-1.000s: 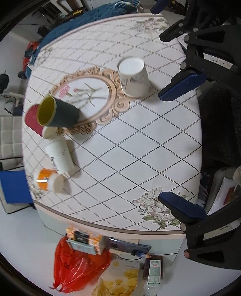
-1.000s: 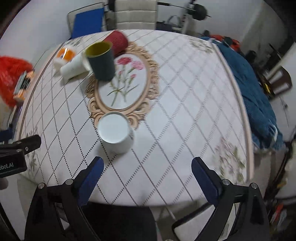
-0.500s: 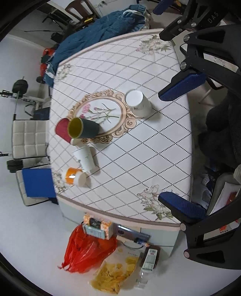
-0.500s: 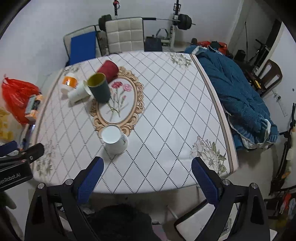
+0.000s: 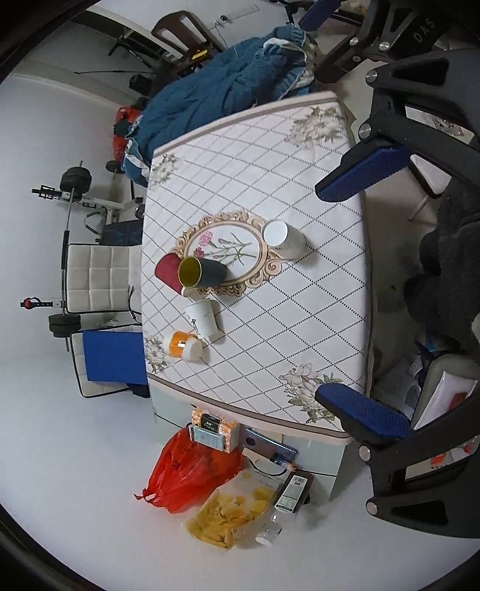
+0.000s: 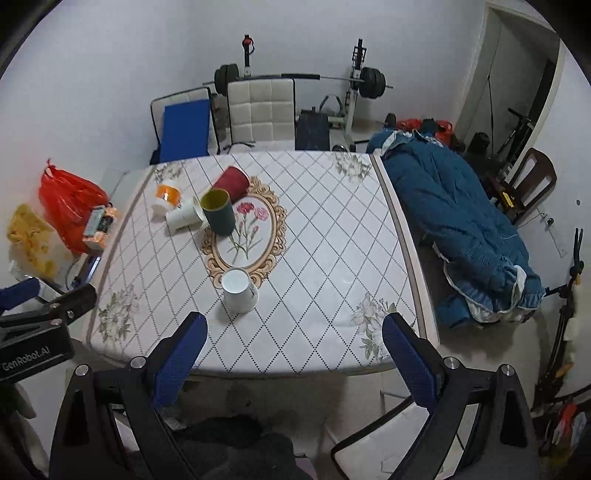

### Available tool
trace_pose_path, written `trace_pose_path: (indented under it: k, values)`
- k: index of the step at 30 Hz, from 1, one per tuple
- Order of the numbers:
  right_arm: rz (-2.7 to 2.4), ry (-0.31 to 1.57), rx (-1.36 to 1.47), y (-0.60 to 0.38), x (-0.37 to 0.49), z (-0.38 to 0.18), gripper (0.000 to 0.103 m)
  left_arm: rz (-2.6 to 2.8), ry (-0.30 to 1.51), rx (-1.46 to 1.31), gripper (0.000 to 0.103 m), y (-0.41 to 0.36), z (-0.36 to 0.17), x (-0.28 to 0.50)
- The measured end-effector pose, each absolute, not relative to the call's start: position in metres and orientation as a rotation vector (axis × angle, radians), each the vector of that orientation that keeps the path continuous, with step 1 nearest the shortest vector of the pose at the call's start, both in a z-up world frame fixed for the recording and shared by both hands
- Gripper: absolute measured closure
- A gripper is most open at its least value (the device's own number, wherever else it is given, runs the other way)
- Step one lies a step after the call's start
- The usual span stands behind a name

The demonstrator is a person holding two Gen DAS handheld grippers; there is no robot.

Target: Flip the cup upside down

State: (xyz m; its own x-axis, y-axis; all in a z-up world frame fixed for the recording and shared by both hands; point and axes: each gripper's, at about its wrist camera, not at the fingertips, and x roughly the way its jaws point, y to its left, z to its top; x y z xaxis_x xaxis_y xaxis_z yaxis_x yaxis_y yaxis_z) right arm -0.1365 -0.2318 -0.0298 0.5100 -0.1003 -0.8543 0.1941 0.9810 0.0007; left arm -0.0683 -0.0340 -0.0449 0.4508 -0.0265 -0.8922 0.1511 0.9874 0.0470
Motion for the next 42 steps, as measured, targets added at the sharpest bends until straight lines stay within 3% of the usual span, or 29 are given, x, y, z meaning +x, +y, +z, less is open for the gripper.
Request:
trace_pose_path:
  k: [16,42]
  values:
    - [-0.157,0.916,0.079,-0.234,-0.177,0.052,0.004,-0.099,1.019,0.117,0.002,-0.036,0.003,-0.098]
    - [-0.153,0.922,0.109,-0.235,-0.17,0.049,0.003,-0.08,0.997,0.102,0.001,-0.03,0.013,-0.102]
